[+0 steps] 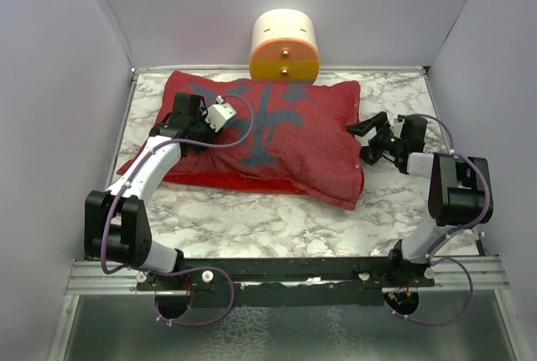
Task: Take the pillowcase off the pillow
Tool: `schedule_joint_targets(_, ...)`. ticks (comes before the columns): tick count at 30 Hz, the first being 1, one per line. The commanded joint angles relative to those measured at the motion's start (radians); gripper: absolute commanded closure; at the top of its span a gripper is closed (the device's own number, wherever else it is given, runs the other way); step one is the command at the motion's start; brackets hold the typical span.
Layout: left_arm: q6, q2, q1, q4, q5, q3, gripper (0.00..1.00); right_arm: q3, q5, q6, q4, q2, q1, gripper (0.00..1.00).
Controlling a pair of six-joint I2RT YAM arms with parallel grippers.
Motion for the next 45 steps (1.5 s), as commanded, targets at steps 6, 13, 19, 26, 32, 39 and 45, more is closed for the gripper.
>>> schedule_joint_targets(6,-0.025,-0.042,0.024,-0.247,0.123,0.053,0.49,0.136,-0.122,0.014,0.163,-0.001,0.137,0.22)
schedule_joint_targets(13,-0.029,-0.075,0.023,-0.395,0.201,0.157,0.46,0.288,-0.058,-0.018,0.023,-0.048,0.158,0.89)
schedule_joint_targets(19,-0.02,-0.131,0.023,-0.503,0.248,0.283,0.12,0.594,0.051,-0.131,-0.252,-0.134,0.139,0.99)
schedule_joint_targets(26,-0.064,-0.148,0.024,-0.615,0.285,0.53,0.01,0.941,0.107,-0.134,-0.456,-0.203,-0.002,0.99)
schedule_joint_targets(32,-0.089,-0.141,0.024,-0.693,0.325,0.683,0.01,1.27,0.187,-0.143,-0.531,-0.187,-0.017,0.99)
schedule_joint_targets(39,-0.092,-0.154,0.024,-0.71,0.331,0.766,0.01,1.762,-0.01,-0.034,-0.497,0.057,0.101,0.99)
schedule_joint_targets(45,-0.097,-0.17,0.024,-0.714,0.338,0.79,0.01,1.644,-0.036,-0.31,-0.598,0.095,0.457,0.99)
